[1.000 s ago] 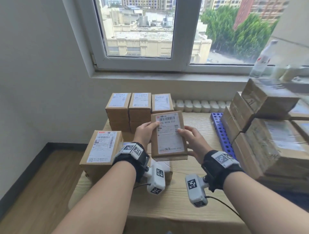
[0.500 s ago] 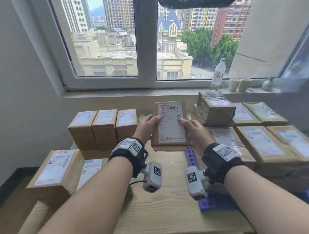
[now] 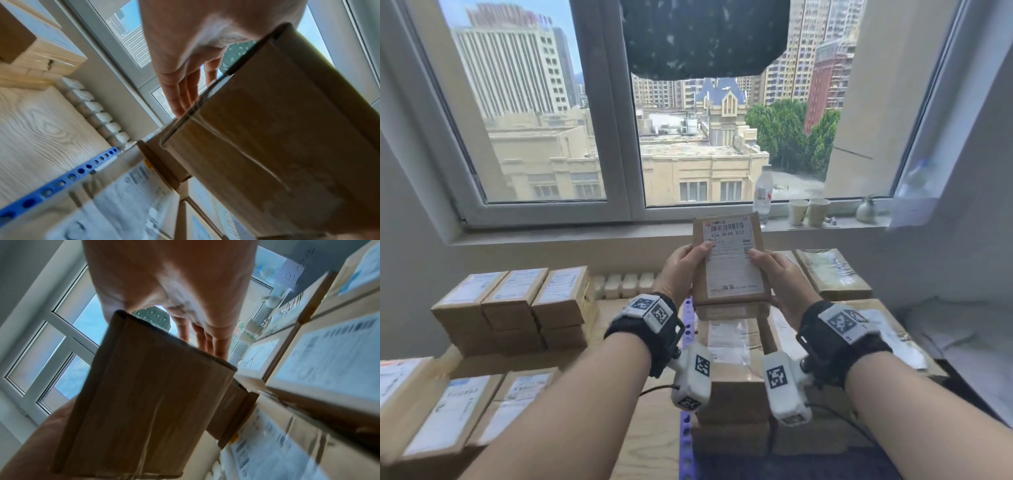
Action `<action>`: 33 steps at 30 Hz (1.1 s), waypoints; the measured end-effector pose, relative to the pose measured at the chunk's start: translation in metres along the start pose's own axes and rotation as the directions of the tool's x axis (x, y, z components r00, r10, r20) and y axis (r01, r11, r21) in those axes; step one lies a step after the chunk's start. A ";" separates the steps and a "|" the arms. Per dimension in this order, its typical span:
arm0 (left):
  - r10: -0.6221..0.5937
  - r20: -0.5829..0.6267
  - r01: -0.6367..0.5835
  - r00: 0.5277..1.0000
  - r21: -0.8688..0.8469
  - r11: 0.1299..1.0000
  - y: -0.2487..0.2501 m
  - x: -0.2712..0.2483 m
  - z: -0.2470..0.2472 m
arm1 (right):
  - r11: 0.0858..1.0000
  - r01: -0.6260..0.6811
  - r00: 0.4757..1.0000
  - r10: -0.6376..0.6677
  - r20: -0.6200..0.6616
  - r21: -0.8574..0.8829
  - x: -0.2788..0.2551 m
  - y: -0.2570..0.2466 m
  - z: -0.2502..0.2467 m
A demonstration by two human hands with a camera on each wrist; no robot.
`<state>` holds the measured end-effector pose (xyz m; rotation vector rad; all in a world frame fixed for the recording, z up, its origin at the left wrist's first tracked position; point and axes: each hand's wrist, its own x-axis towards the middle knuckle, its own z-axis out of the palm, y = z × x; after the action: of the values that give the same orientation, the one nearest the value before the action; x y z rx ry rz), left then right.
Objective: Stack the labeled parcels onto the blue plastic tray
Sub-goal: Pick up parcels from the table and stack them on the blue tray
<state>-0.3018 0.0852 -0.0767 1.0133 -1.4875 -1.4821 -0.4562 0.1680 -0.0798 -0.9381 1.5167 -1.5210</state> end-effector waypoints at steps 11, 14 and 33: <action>0.020 0.041 -0.026 0.999 0.172 0.985 0.024 0.022 0.097 | 0.998 -0.016 0.998 0.012 -0.056 -0.056 0.014 -0.017 -0.099; 0.069 0.059 -0.082 0.996 0.255 0.964 0.034 0.033 0.113 | 0.998 -0.040 0.993 0.035 -0.110 -0.040 0.021 -0.022 -0.111; 0.020 0.139 -0.121 0.990 0.776 0.619 0.023 0.127 0.119 | 0.948 -0.290 0.952 0.273 -0.136 -0.130 0.129 0.004 -0.124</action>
<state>-0.4599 0.0110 -0.0550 1.3444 -2.3291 -0.7881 -0.6232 0.1045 -0.0884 -0.6869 1.7847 -1.2889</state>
